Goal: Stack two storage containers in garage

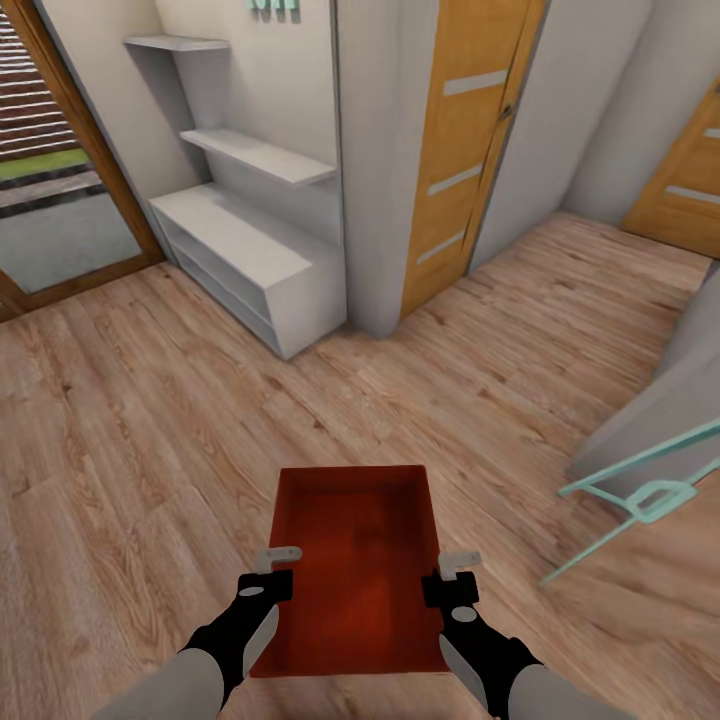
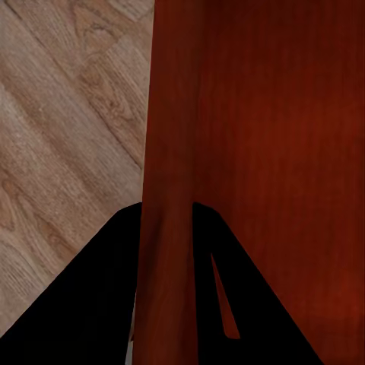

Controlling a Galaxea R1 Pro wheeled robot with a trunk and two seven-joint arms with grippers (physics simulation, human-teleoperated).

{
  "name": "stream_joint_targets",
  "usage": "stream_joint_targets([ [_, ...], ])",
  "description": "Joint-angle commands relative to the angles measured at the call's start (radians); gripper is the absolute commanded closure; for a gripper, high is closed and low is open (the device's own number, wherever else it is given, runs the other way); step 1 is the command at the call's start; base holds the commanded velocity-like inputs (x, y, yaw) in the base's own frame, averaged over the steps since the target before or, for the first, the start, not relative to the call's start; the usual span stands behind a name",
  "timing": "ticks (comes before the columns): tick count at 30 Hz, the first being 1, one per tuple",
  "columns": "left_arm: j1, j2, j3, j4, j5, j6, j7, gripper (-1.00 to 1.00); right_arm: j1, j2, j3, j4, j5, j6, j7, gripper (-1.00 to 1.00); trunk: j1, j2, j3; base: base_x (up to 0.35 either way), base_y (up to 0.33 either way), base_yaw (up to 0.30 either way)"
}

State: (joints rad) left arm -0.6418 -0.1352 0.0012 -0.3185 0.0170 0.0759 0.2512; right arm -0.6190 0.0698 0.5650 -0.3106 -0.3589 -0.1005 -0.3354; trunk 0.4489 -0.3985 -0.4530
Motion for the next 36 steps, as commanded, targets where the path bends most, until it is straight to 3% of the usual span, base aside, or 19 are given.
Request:
stream_joint_targets([
  [1, 0.001, 0.004, 0.0, -0.004, -0.014, 0.008, 0.01, 1.0, -0.002, -0.001, -0.022, 0.002, -0.016, -0.008, -0.017, 1.0, 0.001, -0.001, -0.001, 0.326, 0.0, 0.0],
  [22, 0.001, 0.005, 0.0, -0.005, -0.014, 0.007, 0.01, 1.0, -0.002, -0.001, -0.022, 0.002, -0.016, -0.008, -0.017, 1.0, 0.001, -0.001, -0.001, 0.326, 0.0, -0.003],
  [36, 0.001, 0.005, 0.0, -0.005, -0.014, 0.007, 0.01, 1.0, -0.002, -0.001, -0.022, 0.002, -0.017, -0.009, -0.017, 1.0, 0.001, -0.001, -0.001, 0.326, 0.0, -0.189],
])
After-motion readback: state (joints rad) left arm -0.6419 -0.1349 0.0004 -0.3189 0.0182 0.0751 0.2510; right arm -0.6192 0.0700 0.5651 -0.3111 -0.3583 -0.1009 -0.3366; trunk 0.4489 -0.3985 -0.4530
